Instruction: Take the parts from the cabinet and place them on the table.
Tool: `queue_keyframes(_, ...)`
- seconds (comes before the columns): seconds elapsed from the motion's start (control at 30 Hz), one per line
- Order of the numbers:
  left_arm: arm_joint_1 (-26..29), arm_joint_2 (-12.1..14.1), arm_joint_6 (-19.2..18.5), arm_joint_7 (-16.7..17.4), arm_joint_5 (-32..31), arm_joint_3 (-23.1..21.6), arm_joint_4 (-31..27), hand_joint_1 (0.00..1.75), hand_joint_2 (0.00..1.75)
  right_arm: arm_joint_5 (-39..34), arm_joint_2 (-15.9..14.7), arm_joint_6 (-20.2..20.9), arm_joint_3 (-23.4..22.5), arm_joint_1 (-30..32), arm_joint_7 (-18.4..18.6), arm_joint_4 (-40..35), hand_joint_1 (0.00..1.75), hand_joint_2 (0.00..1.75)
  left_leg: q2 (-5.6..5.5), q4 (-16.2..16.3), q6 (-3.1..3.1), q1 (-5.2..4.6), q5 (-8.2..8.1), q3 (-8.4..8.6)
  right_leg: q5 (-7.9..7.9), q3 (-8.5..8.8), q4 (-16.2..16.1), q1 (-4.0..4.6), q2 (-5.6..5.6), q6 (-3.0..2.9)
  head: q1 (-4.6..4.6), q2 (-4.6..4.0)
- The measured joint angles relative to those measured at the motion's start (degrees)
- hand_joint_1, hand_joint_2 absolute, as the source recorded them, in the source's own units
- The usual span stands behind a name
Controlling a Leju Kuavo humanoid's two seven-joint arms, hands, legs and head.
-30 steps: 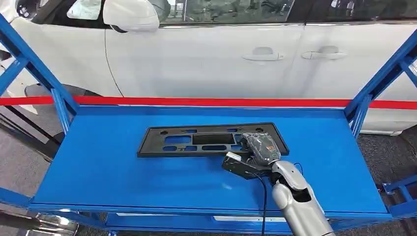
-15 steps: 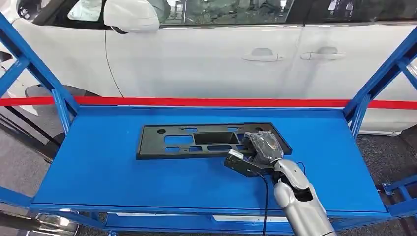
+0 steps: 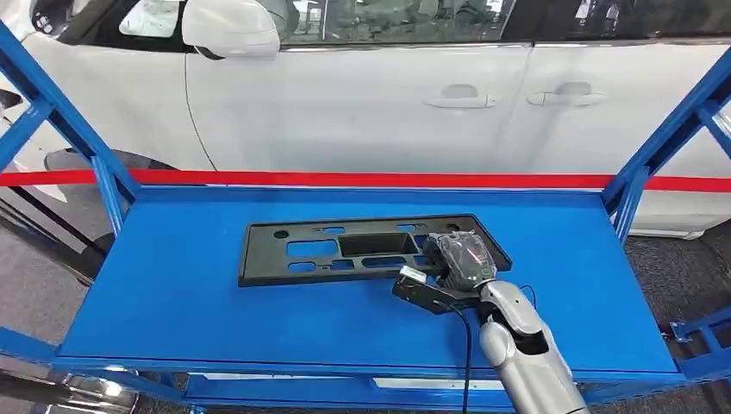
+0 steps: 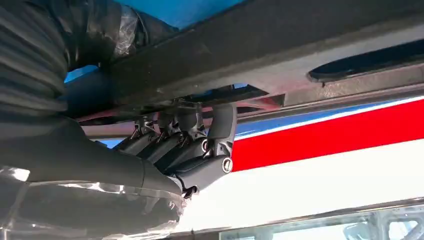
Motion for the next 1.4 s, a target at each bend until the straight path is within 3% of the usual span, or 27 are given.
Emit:
queue_keyframes(0.23, 0.0, 0.0, -0.3, 0.0, -0.4, 0.0, 0.0, 0.0, 1.75, 0.4, 0.0, -0.5, 0.0, 0.0, -0.3, 0.0, 1.75, 1.75, 0.0, 0.0, 0.01, 0.0, 0.0, -0.01, 0.0, -0.01, 0.0, 0.0, 0.0, 0.0, 0.0, 0.0)
queue_keyframes(0.33, 0.0, 0.0, -0.2, -0.7, -0.7, 0.0, 0.0, 0.0, 1.75, 3.7, -0.3, -4.0, 0.0, 0.2, -0.7, -0.6, 1.75, 1.75, -0.01, 0.0, 0.01, 0.0, 0.0, -0.07, 0.0, -0.05, 0.0, 0.0, -0.02, 0.0, 0.0, 0.0)
queue_keyframes(0.43, 0.1, 0.0, -0.2, -1.3, -1.4, 0.0, 0.0, 0.0, 1.75, 5.7, -0.8, -7.2, 0.0, 0.5, -1.2, -4.1, 1.75, 1.75, -0.01, 0.0, 0.01, 0.0, 0.0, -0.1, 0.0, -0.09, 0.0, -0.01, -0.01, 0.0, 0.0, 0.0)
queue_keyframes(0.67, 0.3, -0.3, -0.1, -2.3, -2.4, 0.0, 0.0, 0.0, 1.75, 9.8, -1.8, -10.4, 0.7, 0.6, -2.1, -13.2, 1.75, 1.75, -0.01, 0.0, 0.02, 0.0, -0.02, -0.15, -0.02, -0.12, 0.0, 0.0, -0.02, 0.01, 0.0, 0.0)
queue_keyframes(1.03, 0.3, -0.4, -0.2, -2.7, -2.6, -0.1, 0.0, 0.0, 1.75, 12.8, -3.5, -11.9, 3.7, 0.6, -1.3, -15.8, 1.75, 1.75, -0.01, 0.0, 0.03, 0.0, -0.02, -0.16, -0.02, -0.12, 0.0, -0.02, -0.03, 0.02, 0.0, 0.0)
queue_keyframes(1.2, 0.4, -0.4, -0.3, -2.8, -2.8, -0.1, 0.0, 0.0, 1.75, 12.9, -4.0, -12.1, 4.6, 0.6, -1.1, -16.1, 1.75, 1.75, -0.01, 0.6, 0.97, -0.24, -0.07, -0.54, 0.42, -0.21, -0.3, -0.35, -0.07, 0.77, 0.0, 0.02)
queue_keyframes(1.23, 0.5, -0.4, -0.3, -2.8, -3.0, -0.1, 0.0, 0.0, 1.75, 12.9, -4.1, -12.2, 4.7, 0.5, -1.0, -16.2, 1.75, 1.75, -0.02, 0.1, 1.34, -0.27, 0.85, -0.43, 1.02, 0.07, -0.8, -0.25, -0.04, 1.12, 0.0, 0.0)
queue_keyframes(1.27, 0.4, -0.7, -0.4, -2.8, -3.0, -0.1, 0.0, 0.0, 1.75, 12.9, -4.3, -12.3, 4.8, 0.5, -0.9, -16.2, 1.75, 1.75, 0.01, -1.8, 1.71, 0.73, 2.0, 0.69, 0.54, 0.0, -0.9, 0.09, -0.05, 1.34, 0.02, 0.0)
queue_keyframes(1.3, 0.3, -0.7, -0.5, -2.9, -3.0, -0.1, 0.0, 0.0, 1.75, 12.9, -4.7, -12.6, 4.9, 0.4, -0.9, -16.2, 1.75, 1.75, 0.26, -2.7, 1.71, 0.59, 2.69, 0.66, -0.76, -0.31, 0.1, -0.1, -0.06, 1.71, 0.02, 0.02)
queue_keyframes(1.33, 0.3, -0.7, -0.7, -2.9, -2.9, -0.1, 0.0, 0.0, 1.75, 12.9, -4.7, -12.6, 5.0, 0.2, -0.9, -16.2, 1.75, 1.75, 0.4, -2.7, 2.18, 0.65, 3.05, 0.46, -3.21, -1.55, 3.0, -0.23, -0.04, 1.86, 0.02, 0.0)
queue_keyframes(1.4, 0.6, -0.7, -1.0, -2.9, -2.1, -0.1, 0.0, 0.0, 1.75, 13.0, -4.7, -12.2, 5.8, -0.3, -0.7, -16.2, 1.75, 1.75, 0.51, -2.3, 2.07, 0.67, 3.13, -0.29, -7.58, -5.35, 12.4, -0.84, -0.06, 2.48, 0.02, 0.0)
